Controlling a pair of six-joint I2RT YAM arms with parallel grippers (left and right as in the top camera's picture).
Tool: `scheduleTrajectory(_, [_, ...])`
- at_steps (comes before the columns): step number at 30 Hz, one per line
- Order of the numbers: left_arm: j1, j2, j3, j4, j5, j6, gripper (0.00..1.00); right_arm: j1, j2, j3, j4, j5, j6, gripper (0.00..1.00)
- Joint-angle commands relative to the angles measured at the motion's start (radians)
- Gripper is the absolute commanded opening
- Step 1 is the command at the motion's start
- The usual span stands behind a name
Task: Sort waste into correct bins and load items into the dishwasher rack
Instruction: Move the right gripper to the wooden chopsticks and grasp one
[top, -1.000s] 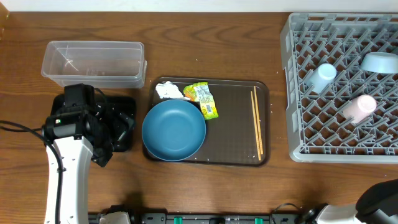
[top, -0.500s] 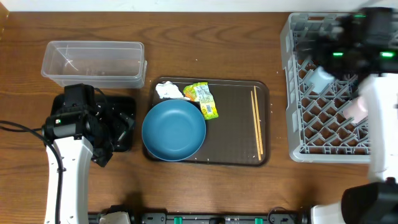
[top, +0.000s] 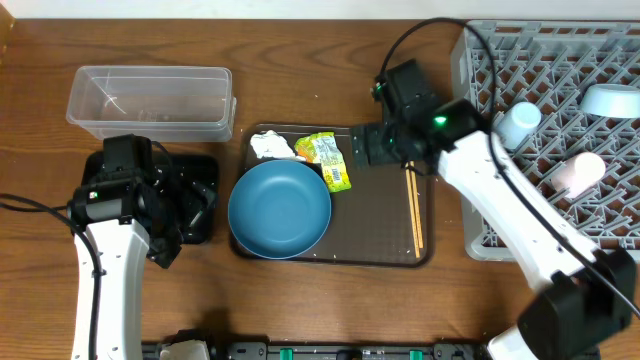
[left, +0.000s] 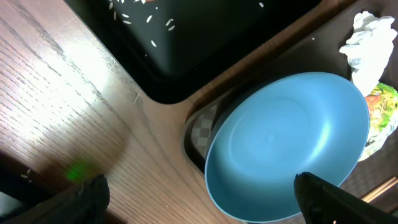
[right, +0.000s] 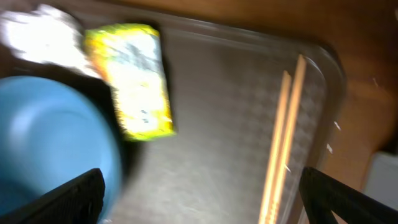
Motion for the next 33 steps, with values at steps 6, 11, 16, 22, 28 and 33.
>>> scheduleTrajectory(6, [-0.002,0.003,0.016,0.000,-0.014,0.006,0.98,-0.010,0.079,-0.018,-0.090,0.138,0.095,0.97])
scheduleTrajectory(11, [-0.002,0.003,0.016,0.000,-0.014,0.006,0.98,0.006,0.120,-0.048,-0.087,0.109,0.089,0.70])
scheduleTrajectory(16, [-0.002,0.003,0.016,0.000,-0.014,0.006,0.98,0.019,0.154,-0.105,-0.059,0.102,0.099,0.64])
scheduleTrajectory(22, [-0.002,0.003,0.016,0.000,-0.014,0.006,0.98,0.002,0.184,-0.161,-0.015,0.097,0.101,0.66])
scheduleTrajectory(28, [-0.002,0.003,0.016,0.000,-0.014,0.006,0.98,0.001,0.185,-0.215,0.040,0.074,0.100,0.65])
scheduleTrajectory(33, [-0.002,0.003,0.016,0.000,-0.014,0.006,0.98,0.001,0.185,-0.282,0.102,0.068,0.101,0.64])
